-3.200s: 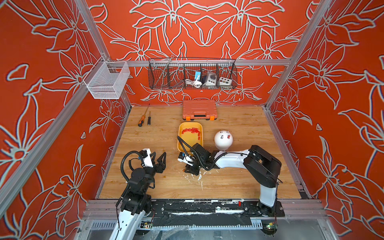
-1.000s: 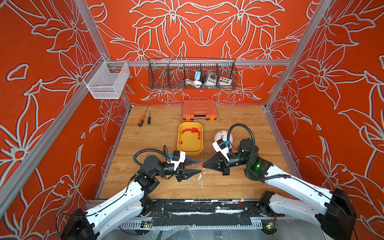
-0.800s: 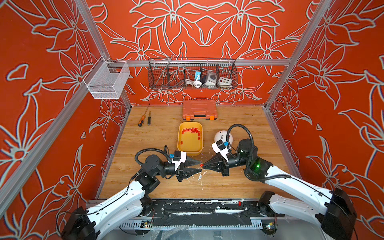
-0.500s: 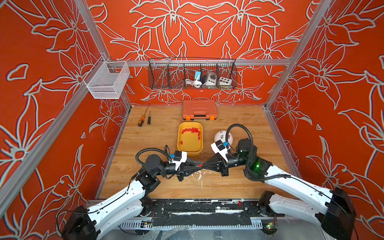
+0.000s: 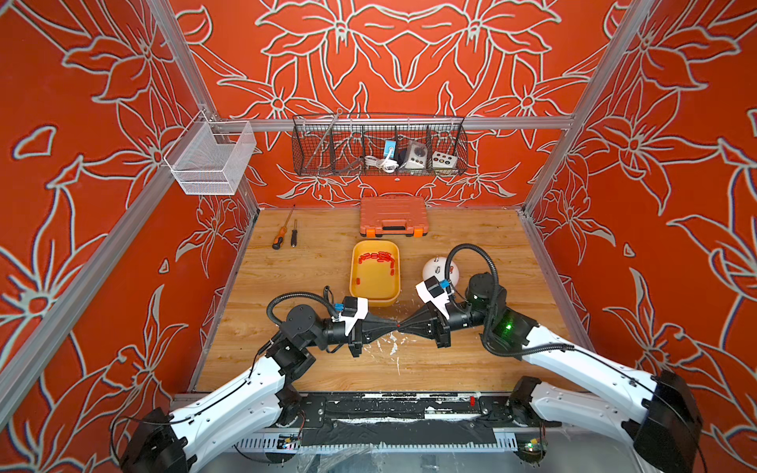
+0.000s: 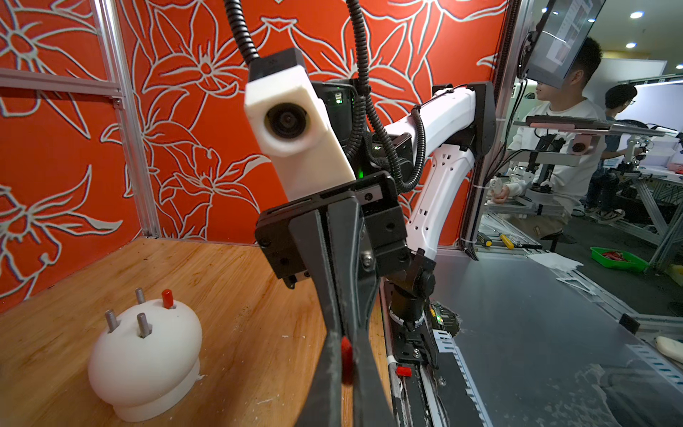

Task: Cover the protruding screws with screw protection sleeves
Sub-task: Pick up the screw protection sleeve from the center of the board.

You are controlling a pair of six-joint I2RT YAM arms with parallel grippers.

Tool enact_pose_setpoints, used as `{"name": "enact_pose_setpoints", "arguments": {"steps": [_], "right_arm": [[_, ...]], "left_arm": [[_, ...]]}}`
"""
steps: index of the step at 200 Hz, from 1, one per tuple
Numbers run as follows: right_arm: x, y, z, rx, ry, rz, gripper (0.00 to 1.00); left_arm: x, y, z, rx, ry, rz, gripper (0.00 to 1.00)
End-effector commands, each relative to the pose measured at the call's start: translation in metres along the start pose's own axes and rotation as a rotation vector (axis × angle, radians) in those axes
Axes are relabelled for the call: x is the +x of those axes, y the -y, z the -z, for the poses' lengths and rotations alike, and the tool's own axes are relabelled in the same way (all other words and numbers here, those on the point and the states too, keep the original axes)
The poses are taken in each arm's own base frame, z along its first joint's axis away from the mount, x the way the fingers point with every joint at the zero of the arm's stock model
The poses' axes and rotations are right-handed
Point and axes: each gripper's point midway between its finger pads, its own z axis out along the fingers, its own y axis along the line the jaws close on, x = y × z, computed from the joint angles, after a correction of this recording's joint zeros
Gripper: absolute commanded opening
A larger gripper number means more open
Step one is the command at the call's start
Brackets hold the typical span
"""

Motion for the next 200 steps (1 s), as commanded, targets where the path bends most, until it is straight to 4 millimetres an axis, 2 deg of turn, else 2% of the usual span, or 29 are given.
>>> {"name": "enact_pose_setpoints", "arguments": {"steps": [1, 11, 22, 61, 84, 117, 145, 148, 158, 200], "right_arm": [[-0.021, 0.0, 0.004, 0.059, 0.04, 0.081, 0.1], [-0.023, 0.001, 0.007, 0.089, 0.044, 0.111, 0.28], [-0.023, 0.008, 0.013, 0.162, 0.055, 0.157, 0.4], [-0.017, 0.034, 0.048, 0.495, 0.14, 0.363, 0.56], [-0.017, 0.045, 0.062, 0.625, 0.206, 0.431, 0.58], [-0.024, 0.057, 0.067, 0.698, 0.29, 0.44, 0.59], [-0.026, 0.064, 0.05, 0.649, 0.291, 0.442, 0.58], [-0.026, 0.065, 0.048, 0.646, 0.289, 0.437, 0.57], [-0.03, 0.068, 0.043, 0.634, 0.304, 0.418, 0.57], [-0.041, 0.06, 0.029, 0.533, 0.354, 0.396, 0.56]], "left_arm": [[-0.014, -0.008, -0.003, -0.05, 0.013, 0.046, 0.0], [-0.014, -0.018, -0.003, -0.1, 0.003, 0.088, 0.0], [-0.016, -0.027, -0.003, -0.151, -0.001, 0.138, 0.0], [-0.026, -0.059, 0.0, -0.252, 0.0, 0.389, 0.0], [-0.029, -0.081, 0.006, -0.277, 0.034, 0.586, 0.0], [-0.031, -0.086, 0.0, -0.226, 0.015, 0.747, 0.0], [-0.038, -0.078, -0.006, -0.149, 0.014, 0.786, 0.0], [-0.031, -0.081, -0.009, -0.145, -0.001, 0.805, 0.0], [-0.032, -0.078, -0.011, -0.105, -0.009, 0.811, 0.0], [-0.031, -0.074, -0.011, -0.09, -0.021, 0.801, 0.0]]}}
